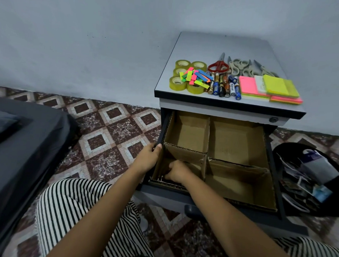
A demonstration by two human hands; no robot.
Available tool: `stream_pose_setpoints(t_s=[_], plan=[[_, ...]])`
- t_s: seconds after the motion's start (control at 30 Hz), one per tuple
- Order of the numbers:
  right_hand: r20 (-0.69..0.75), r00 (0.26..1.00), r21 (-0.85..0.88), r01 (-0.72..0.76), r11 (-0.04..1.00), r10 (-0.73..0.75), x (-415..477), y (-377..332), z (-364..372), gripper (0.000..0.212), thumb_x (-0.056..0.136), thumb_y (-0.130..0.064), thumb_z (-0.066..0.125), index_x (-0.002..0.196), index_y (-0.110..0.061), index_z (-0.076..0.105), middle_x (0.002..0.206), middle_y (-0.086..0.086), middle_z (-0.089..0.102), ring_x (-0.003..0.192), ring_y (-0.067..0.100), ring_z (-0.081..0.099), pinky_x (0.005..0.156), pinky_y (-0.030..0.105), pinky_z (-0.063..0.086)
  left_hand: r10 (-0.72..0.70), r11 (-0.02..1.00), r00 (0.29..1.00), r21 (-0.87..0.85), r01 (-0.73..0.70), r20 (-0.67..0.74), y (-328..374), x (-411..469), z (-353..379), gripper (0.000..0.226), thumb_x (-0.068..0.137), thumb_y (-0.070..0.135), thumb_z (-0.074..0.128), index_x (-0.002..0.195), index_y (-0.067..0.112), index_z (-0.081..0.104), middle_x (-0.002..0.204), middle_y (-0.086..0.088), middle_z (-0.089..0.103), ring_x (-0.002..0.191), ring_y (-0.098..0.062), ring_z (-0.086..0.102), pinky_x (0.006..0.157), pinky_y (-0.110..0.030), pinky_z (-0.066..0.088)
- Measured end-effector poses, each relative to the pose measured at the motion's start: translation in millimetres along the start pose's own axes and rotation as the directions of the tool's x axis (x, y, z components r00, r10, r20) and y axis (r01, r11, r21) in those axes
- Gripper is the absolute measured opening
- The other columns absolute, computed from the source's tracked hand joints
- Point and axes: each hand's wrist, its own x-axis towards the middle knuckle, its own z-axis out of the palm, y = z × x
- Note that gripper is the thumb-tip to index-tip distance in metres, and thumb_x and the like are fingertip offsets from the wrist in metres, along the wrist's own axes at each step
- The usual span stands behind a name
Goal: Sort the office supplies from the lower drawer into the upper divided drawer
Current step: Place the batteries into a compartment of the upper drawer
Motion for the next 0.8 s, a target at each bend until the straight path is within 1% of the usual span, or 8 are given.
stream_pose_setpoints(t_s=[0.1,0.2,0.3,0.4,0.5,0.6,0.7,0.8], plan=[[-0.001,1.0,0.008,0.019,1.0,-0.019,-1,0,0,0.008,0.087,-0.017,0.064,0.088,-0.011,0.059,0.098,0.009,0.059,0.095,0.022,0.056,0.074,0.026,0.039,0.004,0.998,1.0,0.058,-0.004,0.002,-2,0,1,0.041,0.101,0.034,0.035,0.13,0.009,0.05,0.127,-0.015,0.057,0.117,-0.029,0.052,0.096,-0.036,0.042],[-0.025,0.999,-0.011,0.041,0.999,-0.041,-5,0,-1,0.029,0.087,-0.016,0.063,0.114,-0.004,0.06,0.117,0.014,0.06,0.108,0.027,0.057,0.083,0.03,0.044,0.039,0.987,0.999,0.159,-0.035,-0.021,0,-2,5,0.041,0.102,0.034,0.03,0.126,0.006,0.049,0.126,-0.017,0.055,0.116,-0.031,0.051,0.085,-0.031,0.036],[-0.077,0.995,0.04,0.062,0.997,-0.059,-7,3,-2,0.025,0.086,-0.01,0.062,0.111,-0.005,0.062,0.109,0.012,0.065,0.098,0.024,0.062,0.075,0.028,0.047,0.056,0.978,0.998,0.201,-0.048,-0.031,1,-4,6,0.041,0.102,0.033,0.029,0.124,0.005,0.049,0.125,-0.018,0.056,0.115,-0.032,0.051,0.082,-0.031,0.035],[-0.141,0.989,0.227,0.067,0.972,-0.035,-13,4,-6,0.024,0.088,-0.005,0.06,0.111,-0.009,0.06,0.098,0.011,0.065,0.073,0.014,0.064,0.061,0.021,0.053,0.062,0.976,0.997,0.211,-0.053,-0.036,0,-4,6,0.04,0.102,0.034,0.029,0.125,0.007,0.049,0.125,-0.018,0.056,0.115,-0.032,0.052,0.084,-0.031,0.036],[-0.23,0.971,0.281,0.128,0.951,-0.063,-27,5,-18,0.016,0.088,-0.01,0.062,0.104,-0.014,0.063,0.09,0.005,0.064,0.074,0.012,0.063,0.073,0.027,0.056,0.076,0.977,0.996,0.204,-0.066,-0.04,-1,-4,7,0.039,0.102,0.034,0.03,0.126,0.009,0.049,0.124,-0.016,0.057,0.111,-0.027,0.053,0.08,-0.028,0.037],[-0.286,0.949,0.247,0.208,0.946,-0.134,-52,4,-44,0.015,0.09,-0.016,0.061,0.104,-0.016,0.066,0.085,-0.004,0.064,0.077,0.006,0.061,0.074,0.022,0.052,0.09,0.97,0.991,0.233,-0.065,-0.097,-4,-6,8,0.036,0.101,0.031,0.037,0.128,0.011,0.048,0.123,-0.012,0.058,0.105,-0.02,0.055,0.081,-0.029,0.043],[-0.423,0.875,0.168,0.329,0.929,-0.234,-78,6,-89,0.014,0.091,-0.019,0.059,0.102,-0.02,0.067,0.082,-0.014,0.06,0.075,-0.004,0.056,0.065,0.011,0.045,0.293,0.921,0.927,0.33,-0.208,-0.234,10,-4,8,0.04,0.097,0.025,0.047,0.135,0.014,0.043,0.129,-0.006,0.052,0.112,-0.015,0.052,0.089,-0.026,0.045],[-0.603,0.75,0.032,0.364,0.931,-0.273,-88,10,-132,0.013,0.091,-0.018,0.058,0.102,-0.019,0.066,0.086,-0.014,0.058,0.074,-0.009,0.052,0.063,0.006,0.043,0.55,0.807,0.803,0.393,-0.44,-0.23,45,2,10,0.038,0.095,0.021,0.05,0.132,0.014,0.049,0.129,-0.003,0.051,0.114,-0.013,0.049,0.093,-0.024,0.042]])
